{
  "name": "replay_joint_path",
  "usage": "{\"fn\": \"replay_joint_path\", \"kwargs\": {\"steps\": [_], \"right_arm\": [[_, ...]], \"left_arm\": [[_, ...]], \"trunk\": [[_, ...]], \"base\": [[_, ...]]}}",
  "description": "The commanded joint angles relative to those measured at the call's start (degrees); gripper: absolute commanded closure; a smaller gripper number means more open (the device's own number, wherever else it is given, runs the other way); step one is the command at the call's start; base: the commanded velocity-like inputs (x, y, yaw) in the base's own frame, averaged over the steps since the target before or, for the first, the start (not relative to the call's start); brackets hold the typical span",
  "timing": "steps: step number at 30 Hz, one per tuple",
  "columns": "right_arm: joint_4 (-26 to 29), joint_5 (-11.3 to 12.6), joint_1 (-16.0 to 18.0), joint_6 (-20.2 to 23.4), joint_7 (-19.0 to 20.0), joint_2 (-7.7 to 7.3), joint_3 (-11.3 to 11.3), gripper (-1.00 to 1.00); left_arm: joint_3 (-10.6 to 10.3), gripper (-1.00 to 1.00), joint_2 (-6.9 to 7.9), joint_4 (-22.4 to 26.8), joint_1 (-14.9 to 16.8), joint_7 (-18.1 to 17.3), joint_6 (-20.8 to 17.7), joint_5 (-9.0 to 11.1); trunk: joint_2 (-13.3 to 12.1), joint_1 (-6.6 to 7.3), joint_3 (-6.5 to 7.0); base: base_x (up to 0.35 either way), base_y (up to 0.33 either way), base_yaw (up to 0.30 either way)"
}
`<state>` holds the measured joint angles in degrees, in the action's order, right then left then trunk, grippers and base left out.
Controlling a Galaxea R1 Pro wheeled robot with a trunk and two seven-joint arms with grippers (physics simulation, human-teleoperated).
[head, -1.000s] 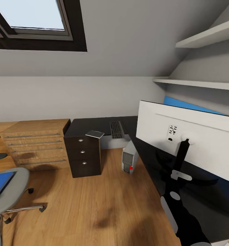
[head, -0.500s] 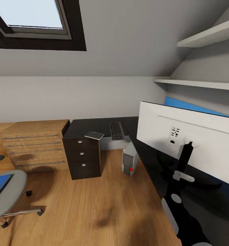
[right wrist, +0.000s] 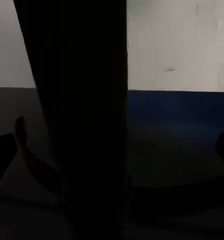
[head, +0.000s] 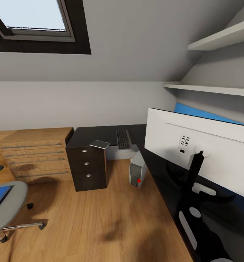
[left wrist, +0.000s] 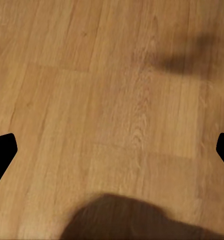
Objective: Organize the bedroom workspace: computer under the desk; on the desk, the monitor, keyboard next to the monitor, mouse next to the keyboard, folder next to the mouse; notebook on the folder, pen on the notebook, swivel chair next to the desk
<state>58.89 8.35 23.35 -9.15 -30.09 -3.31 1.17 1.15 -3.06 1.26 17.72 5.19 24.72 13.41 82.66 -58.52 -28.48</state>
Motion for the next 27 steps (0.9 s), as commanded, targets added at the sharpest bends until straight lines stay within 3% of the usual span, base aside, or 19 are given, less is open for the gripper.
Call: {"fn": "replay_joint_path", "kwargs": {"steps": [1, 27], "right_arm": [[0.0, 0.6, 0.0, -0.5, -0.1, -0.05, 0.0, -1.0], [-0.6, 0.5, 0.0, -1.1, -0.1, -0.12, 0.3, -1.0]], "left_arm": [[0.1, -1.0, -0.02, 0.0, 0.0, 0.2, 0.2, -0.1], [0.1, -1.0, -0.02, 0.0, 0.0, 0.2, 0.2, -0.1]], "trunk": [[0.0, 0.0, -0.06], [0.0, 0.0, -0.06]], "base": [[0.0, -0.02, 0.0], [0.0, -0.002, 0.0]]}}
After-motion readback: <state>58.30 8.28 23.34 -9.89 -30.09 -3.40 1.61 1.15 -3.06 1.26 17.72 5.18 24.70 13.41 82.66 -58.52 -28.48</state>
